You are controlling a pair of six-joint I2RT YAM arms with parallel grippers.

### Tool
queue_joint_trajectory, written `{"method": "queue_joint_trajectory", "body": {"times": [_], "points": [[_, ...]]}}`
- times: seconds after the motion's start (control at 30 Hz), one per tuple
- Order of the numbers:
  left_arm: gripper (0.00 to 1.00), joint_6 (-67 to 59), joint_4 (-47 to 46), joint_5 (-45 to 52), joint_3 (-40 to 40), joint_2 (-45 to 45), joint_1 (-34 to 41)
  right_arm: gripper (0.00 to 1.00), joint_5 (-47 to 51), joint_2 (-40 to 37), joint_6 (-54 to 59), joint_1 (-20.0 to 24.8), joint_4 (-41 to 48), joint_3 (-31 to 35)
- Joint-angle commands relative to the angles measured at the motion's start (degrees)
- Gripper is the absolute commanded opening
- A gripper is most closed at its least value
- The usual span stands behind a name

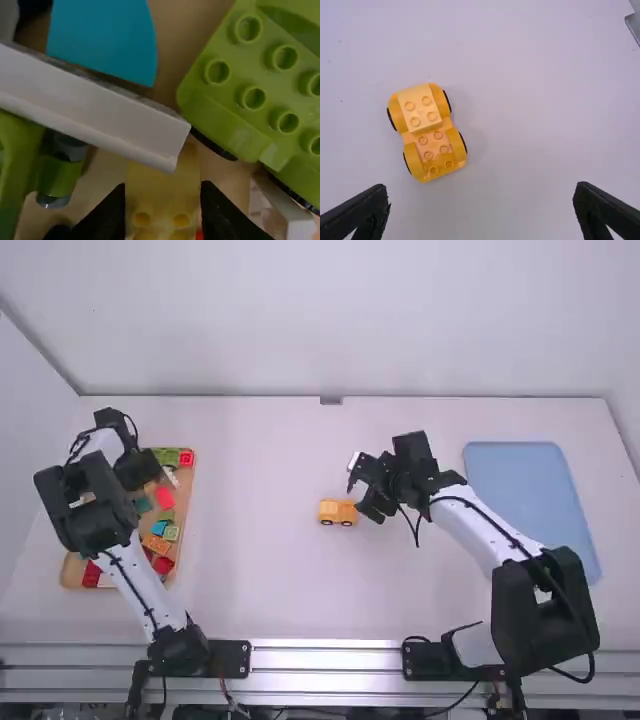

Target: Assemble lego blocks to make yellow taxi

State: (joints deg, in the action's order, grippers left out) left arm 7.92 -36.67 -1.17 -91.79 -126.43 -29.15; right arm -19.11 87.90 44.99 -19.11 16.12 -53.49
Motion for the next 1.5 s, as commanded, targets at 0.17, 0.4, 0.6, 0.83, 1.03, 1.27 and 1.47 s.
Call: {"method": "queue_joint_trajectory", "body": {"times": [0.17,0.4,0.6,0.83,1.03,1.27,1.47], "points": [[0.33,-1.1,1.2,0.1,2.2,-0.5,-0.1,0.98,-0.3,-1.0,-1.1,-0.1,0.7,0.2],[0.12,-0.7,-1.9,0.0,-1.4,0.3,-0.1,0.98,-0.3,-1.1,-2.8,0.0,-0.8,-0.2],[0.02,0.8,-6.6,0.1,-3.8,5.6,0.6,0.98,0.9,-3.1,-6.9,-0.2,-0.7,-1.4],[0.02,0.7,-7.3,0.0,0.7,17.1,5.6,0.98,1.2,-9.7,-10.2,0.0,-0.5,-1.1],[0.02,-2.0,-4.1,0.2,5.3,23.5,14.1,0.98,4.8,-14.2,-15.8,-0.1,-0.8,-0.5],[0.02,-4.9,0.2,1.2,6.9,25.3,30.7,0.98,20.9,-25.9,-29.9,0.5,-12.0,10.9],[0.04,-16.8,3.8,14.4,6.9,24.7,41.8,0.98,24.9,-42.0,-37.2,4.1,-16.1,23.3]]}}
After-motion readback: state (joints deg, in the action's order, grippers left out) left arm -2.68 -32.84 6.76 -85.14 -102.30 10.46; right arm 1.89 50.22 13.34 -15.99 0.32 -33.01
